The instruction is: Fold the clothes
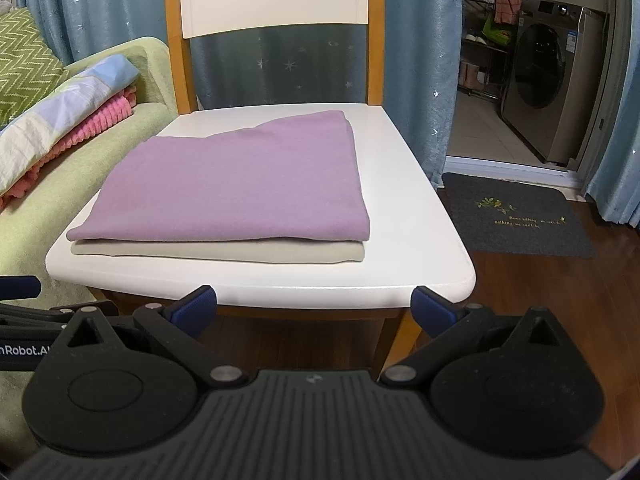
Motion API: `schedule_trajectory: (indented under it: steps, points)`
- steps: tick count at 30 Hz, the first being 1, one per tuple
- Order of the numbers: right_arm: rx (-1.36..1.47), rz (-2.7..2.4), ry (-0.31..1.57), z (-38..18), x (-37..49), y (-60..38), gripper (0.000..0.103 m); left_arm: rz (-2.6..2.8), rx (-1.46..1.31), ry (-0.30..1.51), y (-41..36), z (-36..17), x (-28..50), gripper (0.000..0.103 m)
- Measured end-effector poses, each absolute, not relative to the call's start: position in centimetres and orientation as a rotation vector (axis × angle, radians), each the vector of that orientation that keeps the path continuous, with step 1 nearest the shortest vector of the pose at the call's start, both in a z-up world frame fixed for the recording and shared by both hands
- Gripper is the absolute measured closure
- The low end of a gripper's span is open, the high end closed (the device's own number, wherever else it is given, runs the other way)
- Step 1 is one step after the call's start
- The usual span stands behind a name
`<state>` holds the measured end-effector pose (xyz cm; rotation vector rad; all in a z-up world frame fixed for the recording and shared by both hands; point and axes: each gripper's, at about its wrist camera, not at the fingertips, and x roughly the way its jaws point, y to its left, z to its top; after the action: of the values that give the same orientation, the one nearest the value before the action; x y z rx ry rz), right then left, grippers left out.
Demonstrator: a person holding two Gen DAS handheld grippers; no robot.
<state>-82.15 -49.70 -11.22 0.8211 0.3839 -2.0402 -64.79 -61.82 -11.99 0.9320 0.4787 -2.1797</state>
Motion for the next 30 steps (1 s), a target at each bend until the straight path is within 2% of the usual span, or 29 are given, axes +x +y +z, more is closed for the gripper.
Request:
schedule_trajectory:
  steps: [30]
  points:
    - [0.826,-2.046,0.372,-11.17,-82.09,-49.26,0.001,-2.198,0.949,0.489,-61.9,-12.29,-65.18,0.001]
